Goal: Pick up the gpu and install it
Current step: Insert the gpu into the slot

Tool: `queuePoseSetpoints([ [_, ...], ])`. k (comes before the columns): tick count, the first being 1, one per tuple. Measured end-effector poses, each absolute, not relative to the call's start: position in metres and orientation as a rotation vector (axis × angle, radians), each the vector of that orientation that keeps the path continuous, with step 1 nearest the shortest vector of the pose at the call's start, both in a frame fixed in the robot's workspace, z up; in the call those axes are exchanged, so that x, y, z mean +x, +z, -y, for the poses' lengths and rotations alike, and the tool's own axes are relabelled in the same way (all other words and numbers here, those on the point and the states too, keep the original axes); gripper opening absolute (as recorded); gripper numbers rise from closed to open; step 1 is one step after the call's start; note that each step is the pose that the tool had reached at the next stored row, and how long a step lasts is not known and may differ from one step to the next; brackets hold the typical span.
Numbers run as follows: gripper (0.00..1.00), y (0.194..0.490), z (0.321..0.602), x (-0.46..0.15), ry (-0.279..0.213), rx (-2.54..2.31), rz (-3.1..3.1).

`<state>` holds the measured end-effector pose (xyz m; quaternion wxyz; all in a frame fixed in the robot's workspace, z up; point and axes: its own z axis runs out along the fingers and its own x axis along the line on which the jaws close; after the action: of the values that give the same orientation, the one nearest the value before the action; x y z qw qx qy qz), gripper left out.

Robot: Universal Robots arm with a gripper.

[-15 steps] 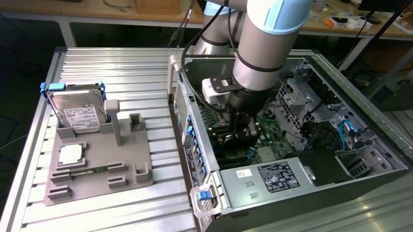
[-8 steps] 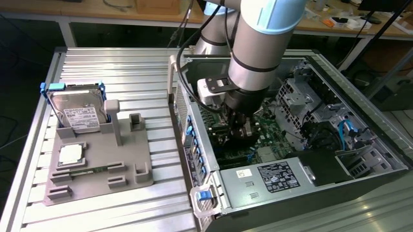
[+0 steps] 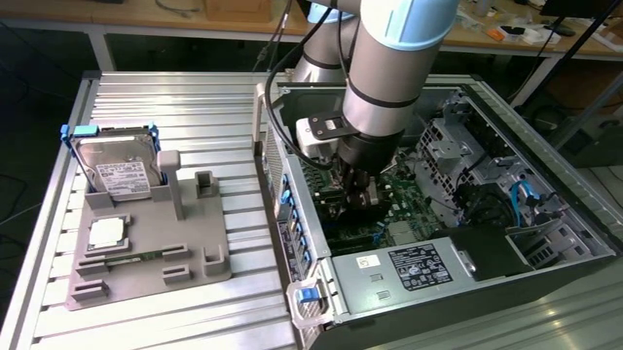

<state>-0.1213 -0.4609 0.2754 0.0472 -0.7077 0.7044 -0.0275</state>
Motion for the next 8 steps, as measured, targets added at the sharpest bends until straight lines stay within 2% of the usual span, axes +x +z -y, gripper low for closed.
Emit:
queuePoseSetpoints([
  [8, 0.11, 0.2754, 0.4609, -0.1213, -0.084, -2.159, -2.149],
])
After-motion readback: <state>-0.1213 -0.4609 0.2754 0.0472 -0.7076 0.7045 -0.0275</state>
